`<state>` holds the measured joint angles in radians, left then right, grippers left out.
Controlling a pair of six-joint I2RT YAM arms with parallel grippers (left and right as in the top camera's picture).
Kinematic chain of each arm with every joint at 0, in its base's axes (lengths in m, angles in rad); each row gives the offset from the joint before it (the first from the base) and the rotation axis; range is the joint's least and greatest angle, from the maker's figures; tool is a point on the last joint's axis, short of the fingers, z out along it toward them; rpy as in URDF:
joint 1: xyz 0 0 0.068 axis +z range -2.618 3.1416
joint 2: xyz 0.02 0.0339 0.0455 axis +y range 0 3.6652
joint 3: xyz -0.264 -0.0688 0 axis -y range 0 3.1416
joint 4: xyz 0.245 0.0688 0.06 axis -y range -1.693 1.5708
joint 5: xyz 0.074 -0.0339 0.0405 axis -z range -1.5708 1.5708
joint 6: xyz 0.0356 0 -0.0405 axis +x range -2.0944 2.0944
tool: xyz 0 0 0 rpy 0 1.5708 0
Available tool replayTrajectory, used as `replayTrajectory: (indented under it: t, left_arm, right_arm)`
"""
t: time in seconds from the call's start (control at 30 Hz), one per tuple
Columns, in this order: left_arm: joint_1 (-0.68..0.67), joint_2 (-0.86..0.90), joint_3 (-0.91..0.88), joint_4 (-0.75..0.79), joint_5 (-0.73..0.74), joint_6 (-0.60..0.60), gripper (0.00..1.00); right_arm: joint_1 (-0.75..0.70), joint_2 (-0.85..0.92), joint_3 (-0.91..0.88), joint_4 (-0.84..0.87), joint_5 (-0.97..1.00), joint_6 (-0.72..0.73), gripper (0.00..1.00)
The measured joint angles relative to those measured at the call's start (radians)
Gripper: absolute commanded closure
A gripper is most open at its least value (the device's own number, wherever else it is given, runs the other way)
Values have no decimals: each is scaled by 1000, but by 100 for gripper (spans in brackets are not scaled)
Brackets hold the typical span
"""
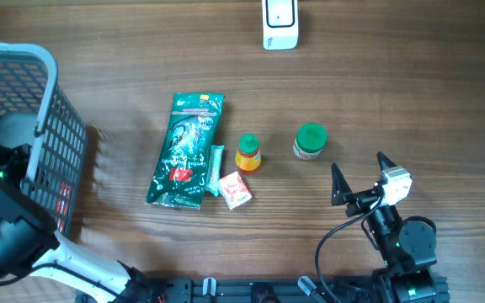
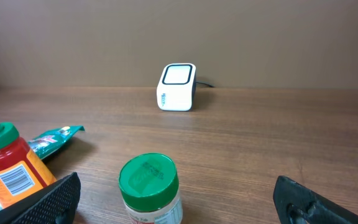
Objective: Scan the item barcode
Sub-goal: 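Grasp the red Nescafe stick with left gripper and lift it out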
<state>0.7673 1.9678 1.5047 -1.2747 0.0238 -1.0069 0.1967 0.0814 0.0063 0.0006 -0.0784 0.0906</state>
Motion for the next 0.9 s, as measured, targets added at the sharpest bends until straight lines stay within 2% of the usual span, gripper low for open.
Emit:
replayTrajectory:
  t: [0.37,0.57,0.67,0.77,0.83,0.9]
  left_arm:
    - [-2,-5,28,-117,-7,-14,96]
    - [-2,-182,60,-187,-46,-123,96]
    - [2,-186,-13,-138,-74,-159,96]
    - [34,-184,-192,-55,-79,-182,96]
    - [40,-184,-271,7,-66,-185,93]
    - [40,-186,-336,80,-52,-186,86]
  right_arm:
    - [0,0,0,0,0,0,0]
    - [0,0,0,0,0,0,0]
    - [0,0,0,0,0,0,0]
    - [0,0,0,0,0,0,1]
    - [0,0,0,0,0,0,0]
    - [0,0,0,0,0,0,0]
